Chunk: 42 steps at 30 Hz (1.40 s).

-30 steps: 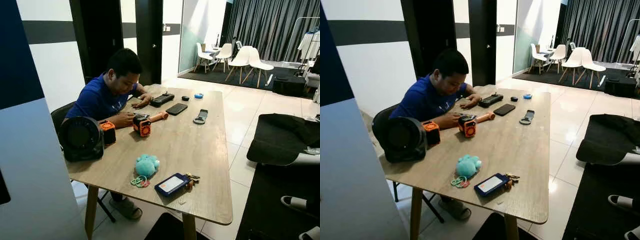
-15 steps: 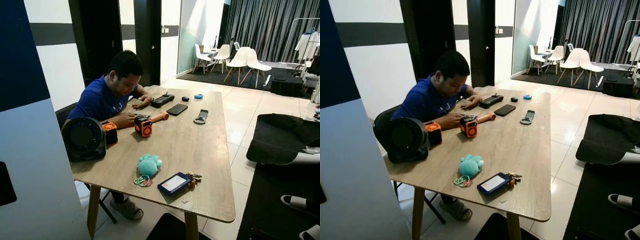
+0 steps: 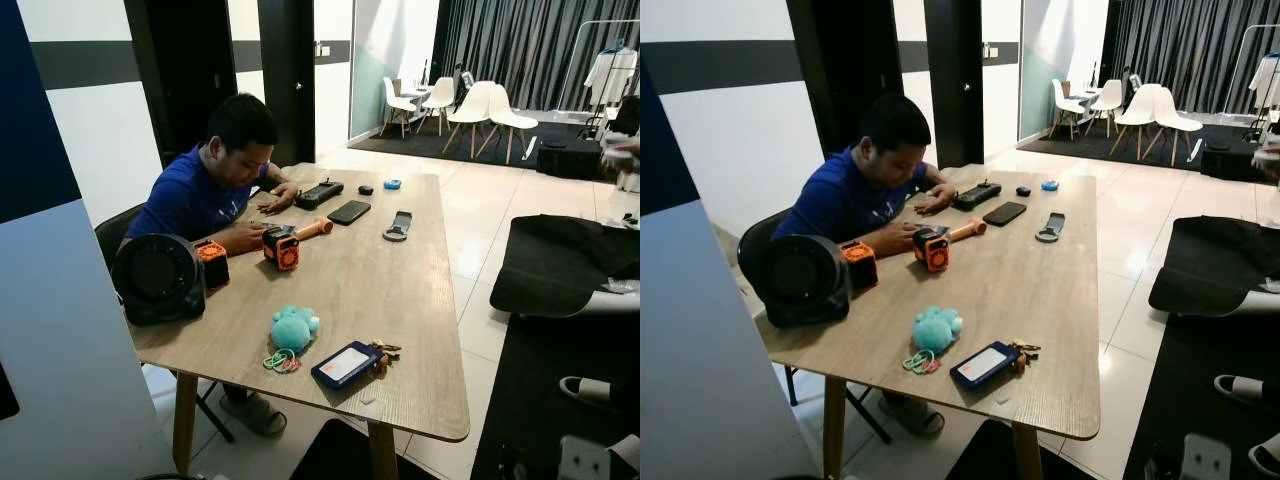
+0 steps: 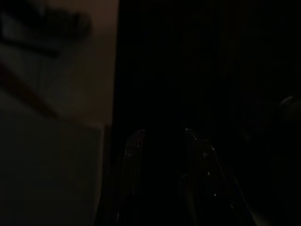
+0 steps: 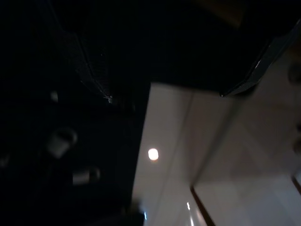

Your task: Hang keys on a hook

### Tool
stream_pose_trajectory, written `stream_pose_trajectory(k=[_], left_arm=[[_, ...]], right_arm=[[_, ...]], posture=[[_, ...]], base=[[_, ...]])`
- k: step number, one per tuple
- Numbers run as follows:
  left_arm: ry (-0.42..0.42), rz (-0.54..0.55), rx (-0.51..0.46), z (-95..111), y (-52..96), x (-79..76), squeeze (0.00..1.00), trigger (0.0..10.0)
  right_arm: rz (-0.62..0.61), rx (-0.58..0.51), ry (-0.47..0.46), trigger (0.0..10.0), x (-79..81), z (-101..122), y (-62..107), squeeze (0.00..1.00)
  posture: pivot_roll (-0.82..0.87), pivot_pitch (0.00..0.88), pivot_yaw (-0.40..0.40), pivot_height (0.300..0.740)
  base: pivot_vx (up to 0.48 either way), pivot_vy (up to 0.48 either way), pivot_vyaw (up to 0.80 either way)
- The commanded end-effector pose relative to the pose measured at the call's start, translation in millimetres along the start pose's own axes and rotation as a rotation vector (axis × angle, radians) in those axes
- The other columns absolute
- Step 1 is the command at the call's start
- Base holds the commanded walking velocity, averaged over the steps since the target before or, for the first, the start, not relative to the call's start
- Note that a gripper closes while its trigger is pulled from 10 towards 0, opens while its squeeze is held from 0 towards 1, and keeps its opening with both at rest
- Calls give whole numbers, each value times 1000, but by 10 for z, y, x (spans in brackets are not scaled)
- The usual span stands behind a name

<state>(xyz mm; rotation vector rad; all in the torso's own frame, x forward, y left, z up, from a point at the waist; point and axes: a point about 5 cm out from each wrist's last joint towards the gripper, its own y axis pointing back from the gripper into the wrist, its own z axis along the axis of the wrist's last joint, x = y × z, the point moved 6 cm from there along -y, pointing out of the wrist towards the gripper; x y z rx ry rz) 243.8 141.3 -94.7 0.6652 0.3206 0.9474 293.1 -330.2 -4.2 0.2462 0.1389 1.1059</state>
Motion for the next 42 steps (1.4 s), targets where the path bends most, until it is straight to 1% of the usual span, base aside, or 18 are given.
stream_pose_trajectory(k=[1, 2, 3, 4, 5, 7, 9, 10, 11, 12, 13, 15, 16, 17, 21, 24, 37, 42], left_arm=[[-42, -44, -44, 69, 20, -44, 0, 10000], [-44, -54, -57, 98, 17, -57, 0, 10000], [-44, -54, -57, 98, 17, -57, 0, 10000], [-46, -62, -63, 115, 14, -67, 0, 10000], [-55, -83, -72, 142, 10, -94, 0, 10000], [-60, -93, -73, 149, 9, -110, 0, 10000], [-66, -104, -73, 153, 11, -124, 0, 10000], [-66, -106, -73, 151, 12, -126, 0, 10000], [-66, -106, -73, 151, 12, -126, 0, 10000], [-64, -108, -74, 146, 19, -128, 0, 10000], [-64, -108, -74, 146, 19, -128, 0, 10000], [-61, -110, -76, 137, 28, -131, 0, 10000], [-61, -110, -76, 137, 28, -131, 0, 10000], [-58, -112, -77, 131, 34, -135, 0, 10000], [-50, -123, -82, 125, 52, -146, 0, 10000], [-49, -129, -78, 111, 57, -161, 0, 10000], [-43, -139, -69, 86, 55, -187, 0, 10000], [-45, -143, -67, 93, 50, -190, 0, 10000]], right_arm=[[39, -174, -14, 10000, 96, 544, -148, 0], [63, -216, -22, 10000, 166, 701, -189, 0], [63, -216, -22, 10000, 166, 701, -189, 0], [90, -247, -31, 10000, 241, 828, -219, 0], [165, -288, -38, 10000, 441, 1056, -275, 0], [231, -303, -30, 10000, 610, 1173, -296, 0], [326, -315, -11, 10000, 849, 1284, -295, 0], [397, -321, 9, 10000, 1023, 1340, -275, 0], [397, -321, 9, 10000, 1023, 1340, -275, 0], [522, -322, 47, 10000, 1325, 1393, -213, 0], [522, -322, 47, 10000, 1325, 1393, -213, 0], [625, -314, 75, 10000, 1561, 1400, -140, 0], [625, -314, 75, 10000, 1561, 1400, -140, 0], [675, -307, 80, 10000, 1665, 1395, -97, 0], [801, -272, 90, 10000, 1898, 1338, 16, 0], [856, -233, 111, 10000, 1969, 1271, 58, 0], [891, -193, 125, 10000, 1971, 1218, 82, 0], [763, -150, 89, 10000, 1825, 1181, -72, 0]], posture=[[61, 13, 39, 740], [63, 16, 35, 740], [63, 16, 35, 740], [63, 17, 34, 740], [65, 17, 31, 740], [65, 17, 31, 740], [67, 16, 28, 740], [67, 16, 28, 740], [67, 16, 28, 740], [69, 17, 24, 740], [69, 17, 24, 740], [73, 17, 20, 740], [73, 17, 20, 740], [74, 17, 17, 740], [73, 20, 17, 740], [75, 19, 14, 740], [73, 20, 13, 740], [74, 20, 14, 740]], base=[[0, 0, 0], [0, 0, 0], [0, 0, 0], [0, 0, 0], [0, 0, 0], [0, 0, 0], [0, 0, 0], [0, 0, 0], [0, 0, 0], [0, 0, 0], [0, 0, 0], [0, 0, 0], [0, 0, 0], [0, 0, 0], [0, 0, 0], [0, 0, 0], [0, 0, 0], [0, 0, 0]])
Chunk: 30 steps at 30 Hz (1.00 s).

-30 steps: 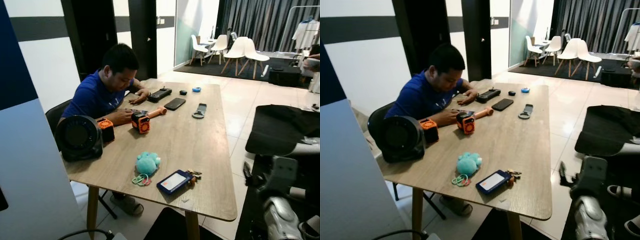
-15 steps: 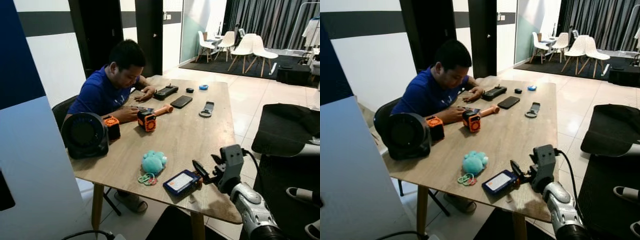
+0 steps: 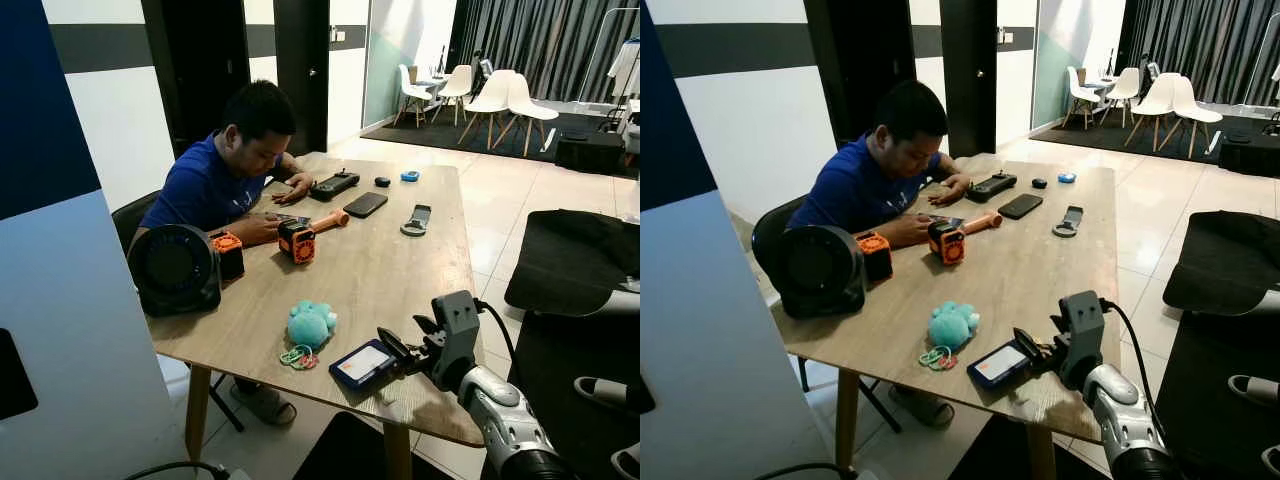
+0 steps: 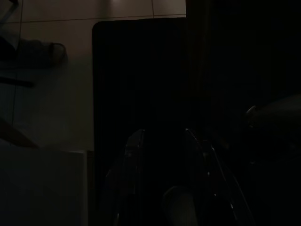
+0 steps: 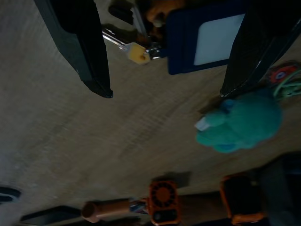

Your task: Hang keys on a hook

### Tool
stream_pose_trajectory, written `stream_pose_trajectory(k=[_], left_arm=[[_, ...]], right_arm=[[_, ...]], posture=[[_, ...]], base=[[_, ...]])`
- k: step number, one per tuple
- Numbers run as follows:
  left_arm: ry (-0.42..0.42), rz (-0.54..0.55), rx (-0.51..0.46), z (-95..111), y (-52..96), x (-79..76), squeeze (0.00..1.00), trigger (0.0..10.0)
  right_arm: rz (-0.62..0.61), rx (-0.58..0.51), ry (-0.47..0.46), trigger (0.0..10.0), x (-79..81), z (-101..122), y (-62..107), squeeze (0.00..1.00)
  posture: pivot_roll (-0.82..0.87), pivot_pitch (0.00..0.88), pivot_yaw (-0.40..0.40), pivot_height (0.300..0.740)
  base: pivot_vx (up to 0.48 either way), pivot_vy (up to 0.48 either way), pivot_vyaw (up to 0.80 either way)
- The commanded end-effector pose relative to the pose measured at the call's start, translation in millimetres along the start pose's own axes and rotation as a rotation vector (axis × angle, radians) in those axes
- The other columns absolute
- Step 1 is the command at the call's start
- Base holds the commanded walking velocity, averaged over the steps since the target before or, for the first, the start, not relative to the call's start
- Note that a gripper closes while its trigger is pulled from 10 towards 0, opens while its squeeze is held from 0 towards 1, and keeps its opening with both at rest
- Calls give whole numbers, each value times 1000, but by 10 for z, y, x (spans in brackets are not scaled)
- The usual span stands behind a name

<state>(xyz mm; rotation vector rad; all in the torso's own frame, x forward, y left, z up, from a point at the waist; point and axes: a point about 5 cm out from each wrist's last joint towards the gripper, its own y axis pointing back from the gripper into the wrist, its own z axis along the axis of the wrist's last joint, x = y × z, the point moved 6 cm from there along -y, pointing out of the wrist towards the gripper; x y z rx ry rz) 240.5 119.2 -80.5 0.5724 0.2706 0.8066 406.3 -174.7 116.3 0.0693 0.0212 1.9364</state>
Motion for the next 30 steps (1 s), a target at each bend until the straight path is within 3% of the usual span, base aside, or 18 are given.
stream_pose_trajectory(k=[1, 5, 30], left_arm=[[9, -4, 27, -79, 35, 0, 0, 10000], [9, -8, 27, -72, 27, -6, 0, 10000], [1, -12, 43, -93, 22, -15, 0, 10000]], right_arm=[[-57, 31, -25, 10000, -101, -63, 19, 0], [-137, 81, -83, 10000, -218, -182, 37, 0], [-46, 244, -177, 10000, -7, -373, -82, 0]], posture=[[74, 20, 14, 740], [74, 21, 15, 740], [71, 7, 14, 740]], base=[[0, 0, 0], [0, 0, 0], [0, 0, 0]])
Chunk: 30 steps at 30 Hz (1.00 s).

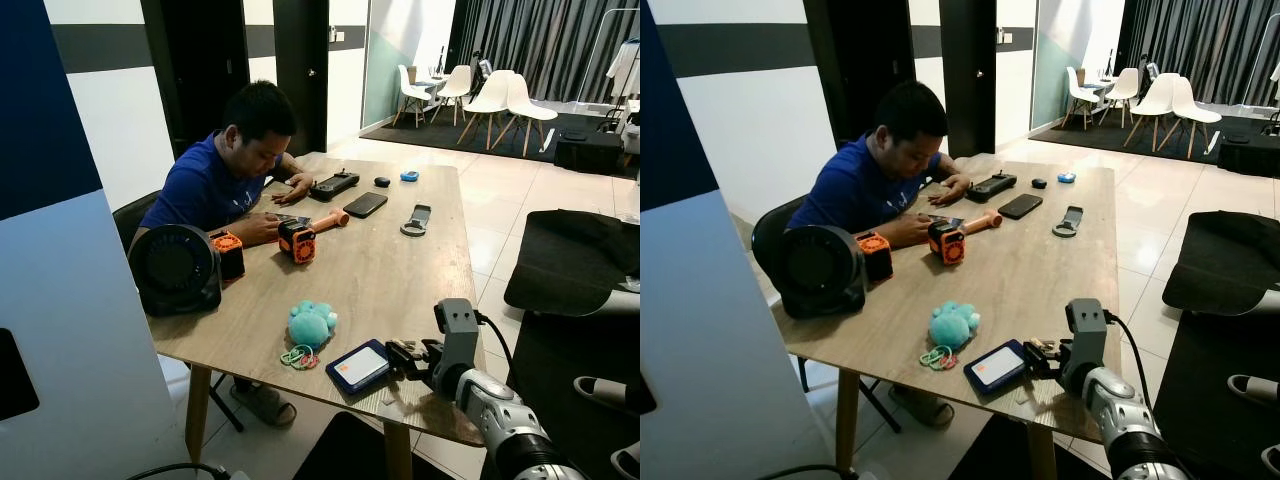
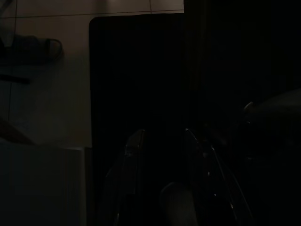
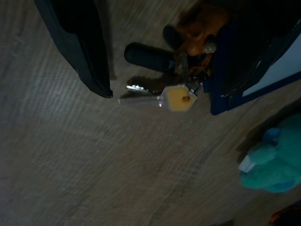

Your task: Hang keys on a hook

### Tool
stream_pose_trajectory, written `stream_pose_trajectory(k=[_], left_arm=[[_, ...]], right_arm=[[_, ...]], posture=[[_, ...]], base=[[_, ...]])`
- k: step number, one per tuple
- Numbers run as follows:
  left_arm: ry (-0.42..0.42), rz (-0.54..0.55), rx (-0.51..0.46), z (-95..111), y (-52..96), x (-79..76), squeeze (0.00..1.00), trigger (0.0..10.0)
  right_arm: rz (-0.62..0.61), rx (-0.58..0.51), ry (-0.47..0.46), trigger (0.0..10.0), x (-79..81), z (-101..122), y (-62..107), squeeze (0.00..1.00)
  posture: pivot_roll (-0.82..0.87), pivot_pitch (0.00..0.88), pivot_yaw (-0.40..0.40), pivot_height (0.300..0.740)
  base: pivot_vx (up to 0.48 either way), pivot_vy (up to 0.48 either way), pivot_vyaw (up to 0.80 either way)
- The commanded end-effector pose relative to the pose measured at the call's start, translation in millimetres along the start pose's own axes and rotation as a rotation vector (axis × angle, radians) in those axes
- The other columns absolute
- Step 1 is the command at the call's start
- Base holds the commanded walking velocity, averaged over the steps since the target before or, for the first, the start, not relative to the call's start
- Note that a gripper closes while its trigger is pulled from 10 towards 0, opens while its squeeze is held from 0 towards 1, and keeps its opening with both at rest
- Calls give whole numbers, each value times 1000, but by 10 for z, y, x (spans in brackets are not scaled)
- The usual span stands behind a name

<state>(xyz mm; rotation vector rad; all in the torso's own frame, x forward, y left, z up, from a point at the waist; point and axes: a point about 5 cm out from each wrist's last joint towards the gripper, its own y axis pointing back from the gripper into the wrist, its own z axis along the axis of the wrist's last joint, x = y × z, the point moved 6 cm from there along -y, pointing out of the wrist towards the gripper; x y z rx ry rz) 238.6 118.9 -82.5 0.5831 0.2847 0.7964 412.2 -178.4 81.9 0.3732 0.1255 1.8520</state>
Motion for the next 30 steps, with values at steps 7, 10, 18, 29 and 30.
stream_pose_trajectory(k=[7, 10, 18, 29, 30], left_arm=[[-5, -2, 30, -73, 21, -5, 0, 10000], [-5, -1, 29, -70, 19, -2, 0, 10000], [-8, 2, 32, -75, 22, 3, 0, 10000], [-17, 0, 36, -93, 31, -10, 0, 10000], [-15, 1, 37, -96, 32, -9, 0, 10000]], right_arm=[[16, 48, -11, 5922, 44, -97, -19, 0], [14, 48, -17, 3137, 39, -98, -17, 0], [12, 50, -34, 0, 31, -107, -11, 0], [18, 35, -40, 0, 50, -86, -17, 0], [19, 17, -44, 0, 56, -45, -21, 0]], posture=[[71, 9, 14, 740], [72, 11, 14, 740], [76, 17, 14, 740], [78, 21, 13, 740], [78, 23, 13, 740]], base=[[0, 0, 0], [0, 0, 0], [0, 0, 0], [0, 0, 0], [0, 0, 0]])
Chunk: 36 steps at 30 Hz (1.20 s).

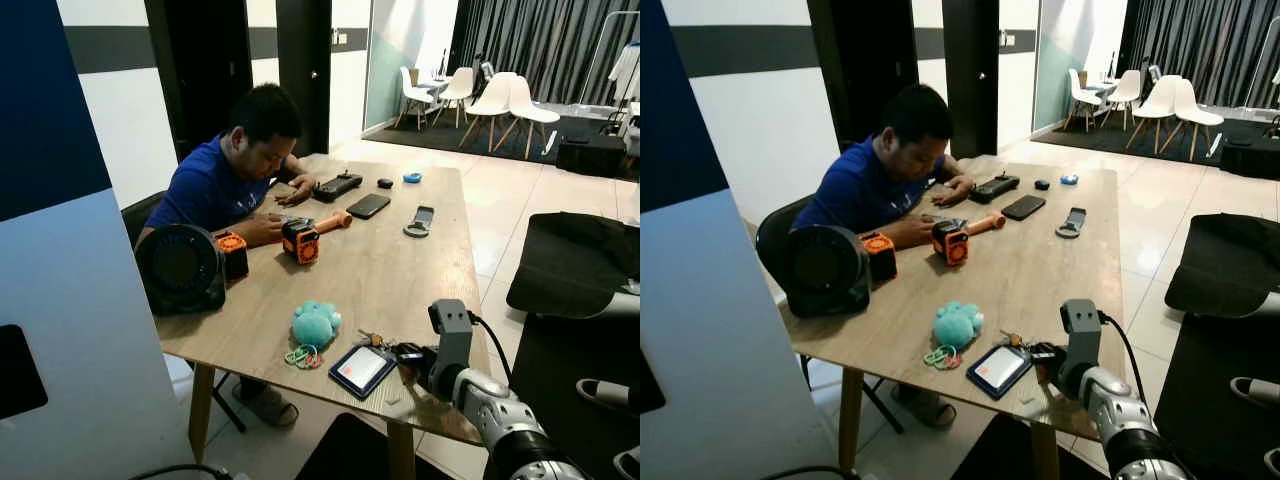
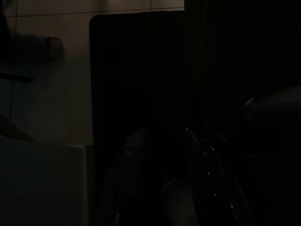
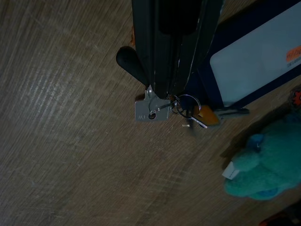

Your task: Hang keys on a hook

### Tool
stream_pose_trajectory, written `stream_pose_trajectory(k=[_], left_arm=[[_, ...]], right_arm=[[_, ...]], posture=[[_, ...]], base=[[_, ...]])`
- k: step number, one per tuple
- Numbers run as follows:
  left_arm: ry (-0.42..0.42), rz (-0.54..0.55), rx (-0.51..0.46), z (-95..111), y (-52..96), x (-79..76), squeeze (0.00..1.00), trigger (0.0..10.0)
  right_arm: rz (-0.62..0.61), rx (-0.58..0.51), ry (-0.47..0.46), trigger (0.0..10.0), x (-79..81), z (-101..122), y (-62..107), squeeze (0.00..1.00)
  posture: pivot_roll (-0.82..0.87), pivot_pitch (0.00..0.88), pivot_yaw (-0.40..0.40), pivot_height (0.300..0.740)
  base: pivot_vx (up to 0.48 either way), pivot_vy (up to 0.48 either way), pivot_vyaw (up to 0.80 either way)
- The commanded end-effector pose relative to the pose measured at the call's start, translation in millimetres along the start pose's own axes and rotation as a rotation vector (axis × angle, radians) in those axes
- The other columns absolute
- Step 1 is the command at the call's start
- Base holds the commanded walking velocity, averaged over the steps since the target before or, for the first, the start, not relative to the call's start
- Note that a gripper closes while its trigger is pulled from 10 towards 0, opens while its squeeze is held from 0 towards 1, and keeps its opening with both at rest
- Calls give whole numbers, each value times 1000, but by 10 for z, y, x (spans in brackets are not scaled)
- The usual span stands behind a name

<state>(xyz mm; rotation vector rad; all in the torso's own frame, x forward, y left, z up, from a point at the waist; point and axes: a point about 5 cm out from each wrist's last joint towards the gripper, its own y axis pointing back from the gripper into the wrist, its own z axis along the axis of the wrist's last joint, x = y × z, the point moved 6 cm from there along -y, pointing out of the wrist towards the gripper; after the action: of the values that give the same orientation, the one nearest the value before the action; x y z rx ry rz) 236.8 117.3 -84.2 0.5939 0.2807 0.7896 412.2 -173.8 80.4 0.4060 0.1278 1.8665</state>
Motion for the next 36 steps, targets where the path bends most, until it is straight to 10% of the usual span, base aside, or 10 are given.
stream_pose_trajectory(k=[1, 12, 18, 19, 22, 23, 24, 31, 33, 36], left_arm=[[-6, 4, 30, -84, 40, 15, 0, 10000], [-7, 9, 33, -102, 56, 28, 0, 10000], [-16, 2, 38, -101, 55, 26, 0, 10000], [-17, 2, 38, -102, 53, 22, 0, 10000], [-17, 2, 39, -103, 50, 17, 0, 10000], [-11, 12, 39, -105, 49, 25, 0, 10000], [-6, 25, 34, -97, 50, 41, 0, 10000], [39, 93, -10, -12, 52, 157, 0, 10000], [69, 125, -39, 46, 52, 212, 0, 10000], [106, 149, -63, 87, 55, 256, 0, 10000]], right_arm=[[2, -15, -28, 0, 19, 2, -6, 0], [79, -459, -152, 0, 99, 1013, 136, 0], [114, -463, -106, 0, 191, 1095, 136, 0], [94, -419, -76, 3490, 176, 1001, 103, 0], [71, -365, -38, 3490, 155, 881, 69, 0], [64, -299, 0, 10000, 167, 712, 31, 722], [66, -262, 14, 10000, 185, 615, 12, 1000], [56, -120, 156, 10000, 207, 285, -32, 1000], [31, -93, 209, 10000, 161, 229, -32, 365], [20, -79, 227, 10000, 141, 202, -41, 0]], posture=[[78, 23, 13, 740], [78, 25, 16, 740], [76, 26, 18, 740], [74, 30, 18, 740], [74, 30, 18, 740], [74, 30, 19, 740], [75, 31, 19, 740], [78, 29, 10, 740], [80, 31, 0, 740], [79, 30, 2, 740]], base=[[0, 0, 0], [0, 0, 0], [0, 0, 0], [0, 0, 0], [0, 0, 0], [0, 0, 0], [0, 0, 0], [0, 0, 0], [0, 0, 0], [0, 0, 0]])
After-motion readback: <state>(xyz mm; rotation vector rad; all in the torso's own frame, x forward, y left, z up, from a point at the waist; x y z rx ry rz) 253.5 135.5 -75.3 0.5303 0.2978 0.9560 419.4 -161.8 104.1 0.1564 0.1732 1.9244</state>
